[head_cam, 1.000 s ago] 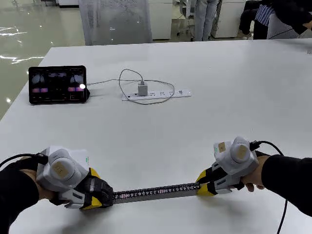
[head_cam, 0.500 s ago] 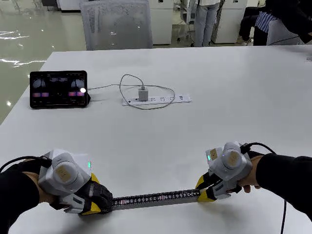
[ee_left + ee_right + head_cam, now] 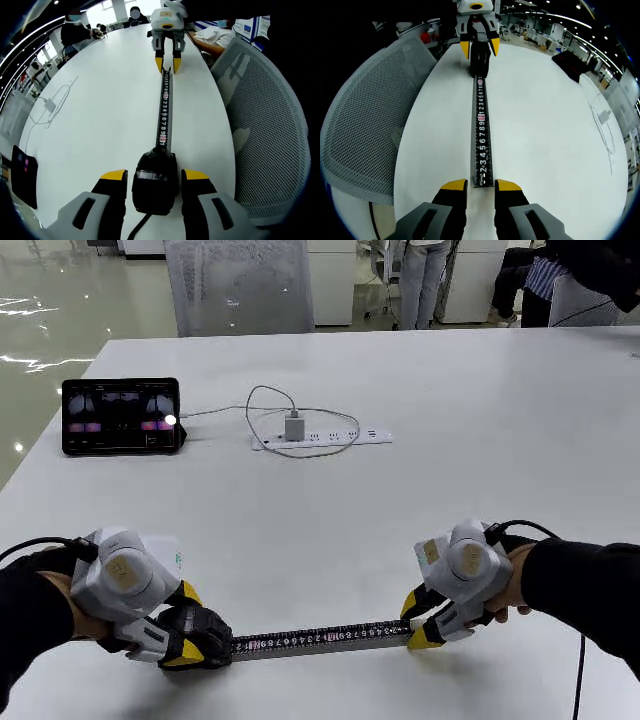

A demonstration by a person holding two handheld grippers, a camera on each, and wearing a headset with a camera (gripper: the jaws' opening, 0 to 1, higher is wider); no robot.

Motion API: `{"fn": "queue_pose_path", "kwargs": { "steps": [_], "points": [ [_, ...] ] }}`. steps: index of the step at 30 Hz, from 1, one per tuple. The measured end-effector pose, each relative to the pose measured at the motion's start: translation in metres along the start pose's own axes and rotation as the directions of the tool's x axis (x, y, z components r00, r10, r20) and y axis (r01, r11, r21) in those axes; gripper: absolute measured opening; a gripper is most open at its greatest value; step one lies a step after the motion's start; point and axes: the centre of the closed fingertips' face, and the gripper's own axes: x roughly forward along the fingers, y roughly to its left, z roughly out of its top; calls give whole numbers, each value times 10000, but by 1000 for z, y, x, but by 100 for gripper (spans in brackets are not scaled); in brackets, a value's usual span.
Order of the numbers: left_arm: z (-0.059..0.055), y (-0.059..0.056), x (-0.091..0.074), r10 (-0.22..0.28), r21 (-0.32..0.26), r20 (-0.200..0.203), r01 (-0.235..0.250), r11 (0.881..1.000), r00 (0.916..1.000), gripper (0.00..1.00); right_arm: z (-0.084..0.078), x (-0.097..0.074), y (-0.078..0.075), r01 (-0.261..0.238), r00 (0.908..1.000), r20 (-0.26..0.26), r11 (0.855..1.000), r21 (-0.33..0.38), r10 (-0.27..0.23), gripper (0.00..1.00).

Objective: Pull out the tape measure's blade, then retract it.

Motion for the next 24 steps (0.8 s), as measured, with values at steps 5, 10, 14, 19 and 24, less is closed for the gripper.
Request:
{"fn": "queue_pose_path", "kwargs": {
  "steps": [5,10,14,19,24],
  "points": [
    [-4,-11,-6,-344,435,-301,357,9984,9990,48,-5,-4,3,-33,9997,-228,9998,-201,28,22],
    [-14,-8,-8,-277,118,-589,284,9995,9979,64,-4,-9,5,11,9997,-245,9999,-113,-14,28],
    [-18,-9,-10,-367,-78,-602,363,9993,9975,70,-2,-15,4,93,9997,-223,9998,-154,-96,32],
    [-14,-28,-11,-1190,-848,-341,1158,9896,9923,87,-2,-17,5,40,9995,-298,10000,-84,-42,42],
    [-17,-41,-11,-1681,-993,-585,1618,9818,9840,99,-4,-16,14,-371,9983,-443,9991,196,379,55]
  ]
}}
